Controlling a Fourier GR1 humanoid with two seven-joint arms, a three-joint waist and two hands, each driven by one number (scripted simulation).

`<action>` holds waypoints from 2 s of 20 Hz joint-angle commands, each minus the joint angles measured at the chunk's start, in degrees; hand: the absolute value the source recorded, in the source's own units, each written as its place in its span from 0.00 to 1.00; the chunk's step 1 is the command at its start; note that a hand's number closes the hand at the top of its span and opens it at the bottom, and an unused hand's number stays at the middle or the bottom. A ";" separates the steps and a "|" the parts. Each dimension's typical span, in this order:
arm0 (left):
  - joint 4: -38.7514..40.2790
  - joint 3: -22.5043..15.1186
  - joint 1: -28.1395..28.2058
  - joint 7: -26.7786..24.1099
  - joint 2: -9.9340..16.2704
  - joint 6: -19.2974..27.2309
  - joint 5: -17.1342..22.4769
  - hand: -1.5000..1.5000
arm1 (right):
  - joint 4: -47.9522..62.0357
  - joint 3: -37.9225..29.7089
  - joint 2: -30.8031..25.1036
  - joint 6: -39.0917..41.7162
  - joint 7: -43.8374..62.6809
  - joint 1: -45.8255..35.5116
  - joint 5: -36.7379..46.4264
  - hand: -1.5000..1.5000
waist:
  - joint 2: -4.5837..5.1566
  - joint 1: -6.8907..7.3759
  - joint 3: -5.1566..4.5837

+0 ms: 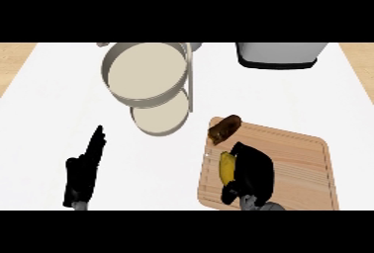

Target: Pick the lemon from the cutting board and place it in the tiered basket

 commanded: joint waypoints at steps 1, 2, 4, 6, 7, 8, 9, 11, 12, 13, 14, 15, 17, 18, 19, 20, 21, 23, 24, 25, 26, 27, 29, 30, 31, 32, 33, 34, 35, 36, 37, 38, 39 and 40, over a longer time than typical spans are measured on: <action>-1.92 -1.74 3.83 -0.37 -0.72 1.09 -1.71 0.50 | -9.84 10.27 0.27 3.62 5.81 -1.78 -0.77 1.00 | -0.11 -0.48 0.01; 1.25 -0.49 1.96 -1.04 -1.26 1.39 -1.47 0.50 | -10.44 11.15 0.27 -3.91 5.81 -0.72 -2.67 1.00 | 0.04 -0.75 0.02; -2.20 -0.05 2.70 1.66 0.59 0.30 -0.56 0.50 | -19.84 10.96 0.27 -1.94 9.61 -2.05 -1.58 1.00 | -0.27 -0.99 0.02; -0.07 0.50 1.56 1.19 -0.05 0.35 -0.41 0.50 | -24.12 13.13 0.27 -5.07 13.06 -1.95 0.06 1.00 | -0.23 -1.42 -0.01; 0.64 0.04 1.05 0.22 -1.59 2.12 -1.43 0.50 | -26.43 12.83 0.26 -5.51 14.82 -5.10 -0.90 1.00 | -0.22 -1.32 -0.04; 1.93 0.47 -0.12 -0.06 -1.84 2.31 -1.60 0.50 | -28.39 11.71 0.26 -3.06 16.19 -7.20 0.99 1.00 | -0.13 -1.52 -0.07; 0.62 0.44 2.49 -0.26 -0.42 0.38 -0.60 0.50 | -33.30 13.33 0.26 -2.58 16.61 -6.90 2.19 1.00 | -0.44 -1.54 -0.09; 0.10 0.01 2.91 -0.45 -0.91 0.16 -0.67 0.50 | -36.61 15.51 0.26 3.80 18.44 -10.71 8.24 1.00 | -0.42 -1.46 -0.12; 0.73 0.84 1.72 -0.29 -0.43 0.49 -0.89 0.50 | -38.45 17.88 0.26 4.69 19.98 -12.93 9.73 1.00 | -0.48 -1.51 -0.15; -0.33 0.90 1.87 0.90 0.60 0.02 -1.02 0.50 | -39.04 14.19 0.25 7.93 20.49 -16.97 8.70 1.00 | -0.30 -1.10 -0.13; 0.58 -0.66 2.20 -0.35 -1.99 1.73 -2.20 0.50 | -42.14 15.57 0.25 11.60 20.59 -16.65 10.22 1.00 | -0.39 -1.57 -0.15; 0.46 0.77 0.03 1.99 -1.41 1.06 -0.82 0.50 | -39.83 13.25 0.25 13.13 21.40 -21.48 8.69 1.00 | -0.24 -1.16 -0.18; 0.62 0.47 1.13 0.79 -0.98 0.09 -1.03 0.50 | -41.40 13.43 0.24 14.85 23.52 -23.51 7.88 1.00 | -0.29 -1.18 -0.18; -1.91 -0.03 2.58 1.29 -0.29 -0.05 -1.29 0.50 | -39.24 12.03 0.24 14.66 23.68 -25.56 7.26 1.00 | -0.31 -0.68 -0.17; 0.17 0.72 0.80 1.35 -1.08 0.17 -0.81 0.50 | -37.88 10.23 0.24 14.86 23.28 -27.37 5.93 1.00 | -0.19 -0.81 -0.22; 1.94 1.05 1.15 -0.37 -0.95 -0.67 -0.53 0.50 | -38.45 9.57 0.24 16.35 23.00 -27.27 5.62 1.00 | -0.21 -1.13 -0.24; -0.69 -0.54 0.29 2.17 -1.60 0.57 -1.81 0.50 | -34.96 7.06 0.24 14.26 22.96 -31.06 4.40 1.00 | -0.16 -0.50 -0.22; 0.26 0.77 0.60 0.35 -0.80 0.56 -1.86 0.50 | -32.64 5.14 0.24 12.96 24.15 -33.66 2.46 1.00 | -0.12 -0.26 -0.21; 1.11 -0.51 -1.26 1.50 -2.88 1.51 -2.44 0.50 | -30.63 3.26 0.24 13.10 23.27 -35.33 1.86 1.00 | -0.02 -0.55 -0.22; 0.00 1.54 -0.38 2.39 -0.17 -1.21 -0.12 0.50 | -30.46 4.25 0.24 12.99 25.35 -36.50 1.08 1.00 | -0.21 -0.18 -0.22; -0.24 0.70 2.29 0.87 0.06 -1.05 -1.06 0.50 | -27.88 0.95 0.24 12.08 23.83 -37.89 0.01 1.00 | -0.08 0.34 -0.19; -0.05 -0.14 1.70 0.56 -0.69 -0.92 -1.59 0.50 | -24.92 -1.41 0.24 12.21 22.85 -40.56 -1.96 1.00 | 0.04 0.58 -0.22; -2.46 -1.05 2.59 2.39 -1.69 0.43 -2.01 0.50 | -21.67 -5.58 0.24 12.18 22.11 -43.97 -2.82 1.00 | -0.04 0.86 -0.15; 0.26 -1.00 0.91 0.60 -2.54 0.45 -2.45 0.50 | -20.63 -4.41 0.24 11.98 23.83 -46.03 -3.72 1.00 | 0.00 0.30 -0.20; 0.73 0.93 -1.13 1.86 -1.28 0.44 -1.98 0.50 | -17.14 -5.87 0.24 10.34 22.44 -46.52 -4.12 1.00 | 0.19 0.35 -0.17; -0.63 -0.43 -0.54 2.63 -2.02 0.84 -2.61 0.50 | -16.00 -7.75 0.25 10.64 22.31 -48.55 -5.43 1.00 | 0.10 0.39 -0.13; 1.44 0.22 0.41 0.08 -2.32 0.20 -1.95 0.50 | -13.14 -9.32 0.25 9.56 20.99 -50.09 -5.16 1.00 | 0.23 0.45 -0.16; -0.43 0.09 1.02 1.81 -0.95 -0.77 -1.73 0.50 | -11.06 -11.80 0.25 10.73 20.89 -53.04 -6.84 1.00 | 0.14 0.85 -0.14; 1.11 1.12 -1.76 2.05 -1.10 -1.06 -1.22 0.50 | -7.95 -11.67 0.25 9.10 21.08 -54.98 -8.69 1.00 | 0.30 0.88 -0.17; 0.73 -0.94 1.68 0.00 -2.45 0.19 -2.86 0.50 | -6.64 -11.15 0.25 9.80 21.84 -56.47 -9.13 1.00 | 0.13 0.99 -0.15; 0.06 3.41 -1.90 2.79 1.84 -3.22 0.17 0.50 | -2.63 -11.63 0.25 4.54 15.84 -53.69 -8.66 1.00 | 0.44 0.71 -0.07; -1.33 -0.74 1.11 1.46 -1.90 -0.06 -2.85 0.50 | -0.56 -10.62 0.25 5.08 18.95 -57.44 -10.20 1.00 | 0.25 1.08 -0.08; 0.52 1.40 -0.31 0.68 -0.90 -1.57 -1.21 0.50 | 3.37 -11.84 0.25 3.51 16.98 -58.47 -10.56 1.00 | 0.45 1.16 -0.11; 3.12 1.05 -2.86 1.70 -2.36 -1.18 -1.62 0.50 | 2.35 -11.65 0.26 5.21 16.08 -57.84 -11.90 1.00 | 0.36 0.07 -0.07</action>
